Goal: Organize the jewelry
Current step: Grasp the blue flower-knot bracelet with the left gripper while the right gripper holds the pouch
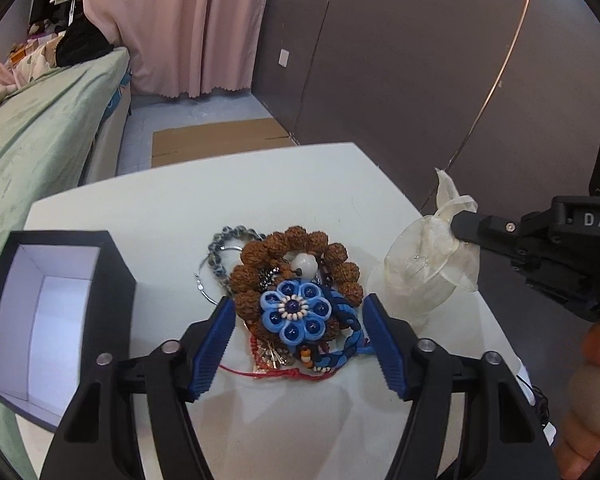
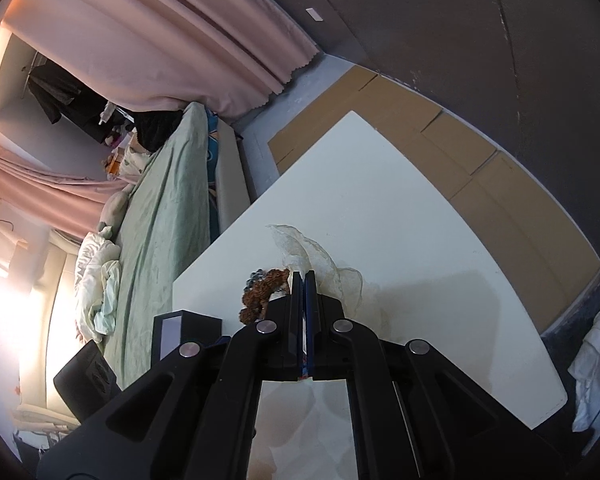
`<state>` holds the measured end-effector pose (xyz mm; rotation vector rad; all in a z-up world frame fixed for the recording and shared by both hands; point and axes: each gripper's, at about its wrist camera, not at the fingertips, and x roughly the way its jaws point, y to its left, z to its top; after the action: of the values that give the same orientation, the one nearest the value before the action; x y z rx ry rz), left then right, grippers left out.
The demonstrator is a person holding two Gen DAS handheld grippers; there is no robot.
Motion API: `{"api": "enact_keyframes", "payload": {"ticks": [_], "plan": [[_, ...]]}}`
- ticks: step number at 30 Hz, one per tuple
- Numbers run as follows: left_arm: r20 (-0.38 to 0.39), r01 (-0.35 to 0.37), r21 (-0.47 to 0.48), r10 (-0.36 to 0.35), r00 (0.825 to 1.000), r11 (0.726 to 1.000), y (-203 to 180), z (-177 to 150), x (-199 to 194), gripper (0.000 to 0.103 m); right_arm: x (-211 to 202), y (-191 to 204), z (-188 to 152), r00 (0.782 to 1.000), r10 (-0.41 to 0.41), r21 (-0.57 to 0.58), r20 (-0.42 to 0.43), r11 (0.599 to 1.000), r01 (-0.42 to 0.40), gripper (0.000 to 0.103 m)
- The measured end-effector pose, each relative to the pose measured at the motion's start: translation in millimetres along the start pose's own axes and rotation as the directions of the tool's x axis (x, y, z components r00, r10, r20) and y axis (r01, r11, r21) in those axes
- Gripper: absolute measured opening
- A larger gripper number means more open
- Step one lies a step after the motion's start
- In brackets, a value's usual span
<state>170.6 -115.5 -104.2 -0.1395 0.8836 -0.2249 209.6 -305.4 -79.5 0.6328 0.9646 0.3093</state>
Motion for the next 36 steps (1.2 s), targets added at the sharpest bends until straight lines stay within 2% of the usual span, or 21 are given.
{"api": "enact_keyframes", "payload": {"ticks": [4,6,8,9,13,14,17,21,23,25,27,28,30,36], "plan": [[-0.012,-0.017,-0.01,0.016,1.0,1.0,1.8,-0.8,7.5,0.049,1.4,-1.0,-0.2,1.0,-0.01,0.001,0.001,1.0,0.01,0.003],[-0.013,-0.016,-0.012,0.016,1.0,1.0,4.3,-0.6,6.8,0.035,2.8,0.7,-0.7,1.0,-0.012,-0.002,0.0,1.0,0.012,0.003],[-0.016,0.007,-0.024,-0.007,1.0,1.0,8.7,0.2,4.3,0.03,5.5,4.6,-2.5,1.0,-0.013,-0.004,-0.005,1.0,0.013,0.003],[-0.013,0.008,-0.026,-0.008,1.0,1.0,10.7,0.6,1.9,0.015,6.4,6.0,-3.2,1.0,-0.012,-0.006,-0.006,1.0,0.012,0.003],[0.004,0.018,-0.038,-0.017,1.0,0.999,17.1,2.4,-8.7,0.013,9.1,10.5,-6.1,1.0,-0.005,-0.016,-0.011,1.0,0.005,0.003],[0.007,0.017,-0.038,-0.017,1.0,0.999,17.9,3.5,-10.6,0.006,10.0,12.6,-6.6,1.0,-0.003,-0.021,-0.009,1.0,0.003,0.003],[0.022,0.021,-0.042,-0.02,1.0,0.999,20.9,3.4,-18.9,0.001,13.3,16.3,-6.4,1.0,0.003,-0.026,-0.007,1.0,-0.003,0.003],[0.052,0.027,-0.037,-0.025,0.998,0.999,23.4,6.2,-32.0,0.0,17.0,23.5,-8.5,1.0,0.009,-0.035,-0.003,0.999,-0.009,0.003],[0.063,0.022,-0.032,-0.02,0.998,0.999,24.6,6.7,-36.8,0.001,18.3,25.1,-9.4,1.0,0.011,-0.034,-0.004,0.999,-0.012,0.003],[0.047,0.016,-0.022,-0.015,0.999,1.0,24.2,6.5,-35.6,0.014,19.0,27.2,-10.1,1.0,0.017,-0.031,-0.007,0.999,-0.017,0.003],[0.042,0.024,-0.028,-0.022,0.999,0.999,25.4,5.5,-36.3,0.081,18.1,28.9,-10.4,1.0,0.02,-0.033,-0.004,0.999,-0.021,0.003],[0.071,0.032,-0.034,-0.029,0.997,0.999,25.8,4.9,-40.9,0.088,16.8,29.3,-10.1,1.0,0.021,-0.032,-0.001,0.999,-0.021,0.003],[0.103,0.034,-0.021,-0.031,0.994,0.999,23.1,6.2,-48.2,0.086,13.8,27.3,-8.7,1.0,0.021,-0.026,0.005,0.999,-0.021,0.003],[0.059,0.025,-0.006,-0.025,0.998,1.0,14.7,5.0,-34.2,0.07,3.0,11.7,-1.8,1.0,0.02,0.013,0.024,1.0,-0.021,0.003]]}}
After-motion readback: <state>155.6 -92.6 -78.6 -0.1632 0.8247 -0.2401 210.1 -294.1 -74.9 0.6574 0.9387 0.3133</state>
